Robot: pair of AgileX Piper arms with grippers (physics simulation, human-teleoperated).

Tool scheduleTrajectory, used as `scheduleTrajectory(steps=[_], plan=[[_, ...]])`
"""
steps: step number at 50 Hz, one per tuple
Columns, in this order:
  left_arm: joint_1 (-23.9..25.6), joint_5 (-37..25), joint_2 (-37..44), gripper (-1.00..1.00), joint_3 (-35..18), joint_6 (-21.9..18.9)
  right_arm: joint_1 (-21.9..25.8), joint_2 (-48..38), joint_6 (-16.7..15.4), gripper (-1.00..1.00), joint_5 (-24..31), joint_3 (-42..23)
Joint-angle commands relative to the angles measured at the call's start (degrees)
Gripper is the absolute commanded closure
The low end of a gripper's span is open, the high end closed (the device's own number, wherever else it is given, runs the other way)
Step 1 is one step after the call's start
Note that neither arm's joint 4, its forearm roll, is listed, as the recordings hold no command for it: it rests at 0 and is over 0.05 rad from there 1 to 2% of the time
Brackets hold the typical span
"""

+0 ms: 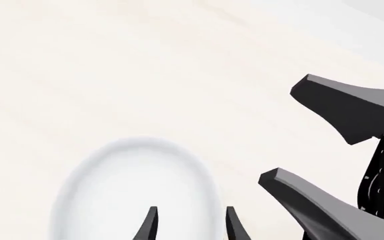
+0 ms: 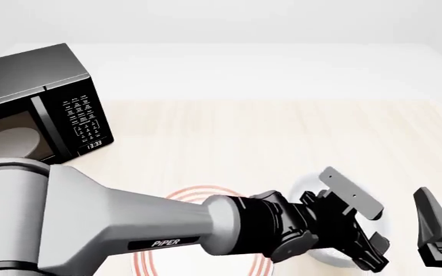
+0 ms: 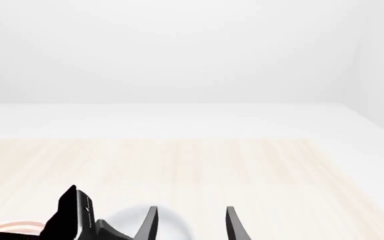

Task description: Put the white bowl to the right of the plate.

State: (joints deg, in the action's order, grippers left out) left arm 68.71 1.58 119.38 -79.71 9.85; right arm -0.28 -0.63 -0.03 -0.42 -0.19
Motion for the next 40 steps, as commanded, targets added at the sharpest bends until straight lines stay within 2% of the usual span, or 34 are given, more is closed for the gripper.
scheduleTrajectory(steps=[1, 13, 17, 26, 35, 40], plan=[[-0.8, -2.0, -4.0, -1.00, -0.2, -0.6, 0.0, 0.0, 0.0, -1.00, 0.0, 0.0], [-4.5, -8.4, -11.3, -1.00, -3.7, -4.8, 0.0, 0.0, 0.0, -1.00, 0.0, 0.0], [-8.3, -11.0, -13.2, -1.00, -6.0, -7.3, 0.0, 0.0, 0.0, -1.00, 0.0, 0.0], [-13.2, -15.6, -17.5, -1.00, -10.8, -10.6, 0.0, 0.0, 0.0, -1.00, 0.0, 0.0], [-16.5, -17.1, -20.2, -1.00, -11.6, -12.5, 0.0, 0.0, 0.0, -1.00, 0.0, 0.0], [-20.3, -17.4, -22.2, -1.00, -12.6, -14.3, 0.0, 0.0, 0.0, -1.00, 0.0, 0.0]])
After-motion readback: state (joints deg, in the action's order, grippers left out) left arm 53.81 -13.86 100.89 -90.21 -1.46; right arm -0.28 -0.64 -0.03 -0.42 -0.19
